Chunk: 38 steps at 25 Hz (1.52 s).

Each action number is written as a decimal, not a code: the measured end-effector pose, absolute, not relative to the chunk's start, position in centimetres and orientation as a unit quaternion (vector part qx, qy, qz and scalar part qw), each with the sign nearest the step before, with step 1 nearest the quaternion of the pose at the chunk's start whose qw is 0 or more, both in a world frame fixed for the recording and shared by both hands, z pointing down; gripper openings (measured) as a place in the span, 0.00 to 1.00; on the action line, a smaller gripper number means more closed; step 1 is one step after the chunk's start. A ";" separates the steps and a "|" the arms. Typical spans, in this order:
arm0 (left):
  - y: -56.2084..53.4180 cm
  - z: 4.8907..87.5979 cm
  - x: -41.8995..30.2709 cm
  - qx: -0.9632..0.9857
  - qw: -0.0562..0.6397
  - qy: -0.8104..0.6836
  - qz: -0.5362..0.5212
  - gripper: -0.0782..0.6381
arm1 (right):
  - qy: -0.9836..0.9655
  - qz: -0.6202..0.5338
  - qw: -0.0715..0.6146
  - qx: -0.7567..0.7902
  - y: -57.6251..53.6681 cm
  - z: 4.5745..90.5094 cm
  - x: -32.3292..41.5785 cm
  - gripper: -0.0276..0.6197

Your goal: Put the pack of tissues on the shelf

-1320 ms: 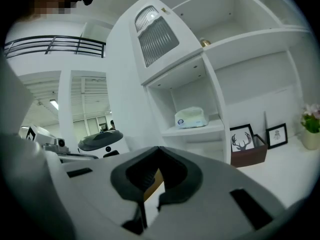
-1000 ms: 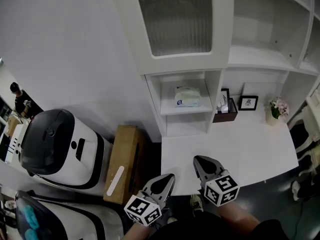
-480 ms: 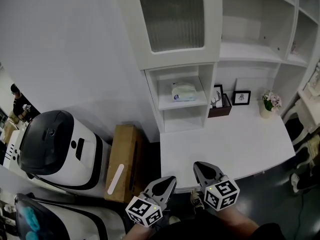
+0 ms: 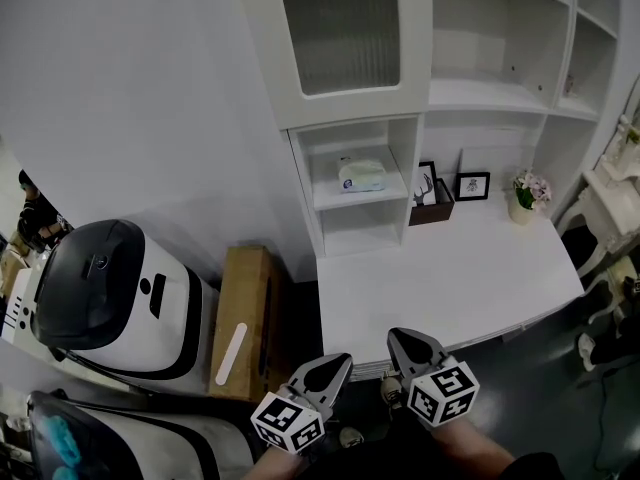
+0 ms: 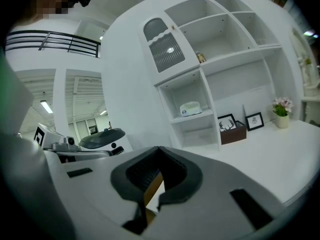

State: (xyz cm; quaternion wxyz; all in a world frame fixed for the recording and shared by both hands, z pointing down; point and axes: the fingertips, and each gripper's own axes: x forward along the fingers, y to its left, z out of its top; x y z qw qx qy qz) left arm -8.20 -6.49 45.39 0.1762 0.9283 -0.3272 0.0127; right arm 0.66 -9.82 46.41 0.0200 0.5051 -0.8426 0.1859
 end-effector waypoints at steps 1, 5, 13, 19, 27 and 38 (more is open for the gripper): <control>-6.2 45.4 -8.3 0.929 0.176 -0.325 0.013 0.11 | -0.840 0.186 0.020 0.509 -9.5 46.5 0.7 0.05; -5.1 45.5 -8.7 0.933 0.175 -0.314 0.014 0.11 | -0.832 0.187 0.017 0.521 -8.1 46.7 0.8 0.05; -3.1 45.8 -9.0 0.937 0.178 -0.299 0.014 0.11 | -0.822 0.188 0.016 0.537 -5.4 46.9 0.8 0.05; -2.1 45.9 -8.3 0.938 0.177 -0.297 0.012 0.11 | -0.822 0.188 0.020 0.537 -3.5 47.2 1.0 0.05; -2.1 45.1 -6.2 0.933 0.178 -0.311 0.001 0.11 | -0.839 0.182 0.031 0.512 -3.3 46.4 1.9 0.05; -1.4 44.6 -1.1 0.924 0.177 -0.339 0.003 0.11 | -0.854 0.185 0.034 0.485 -2.8 46.0 7.0 0.05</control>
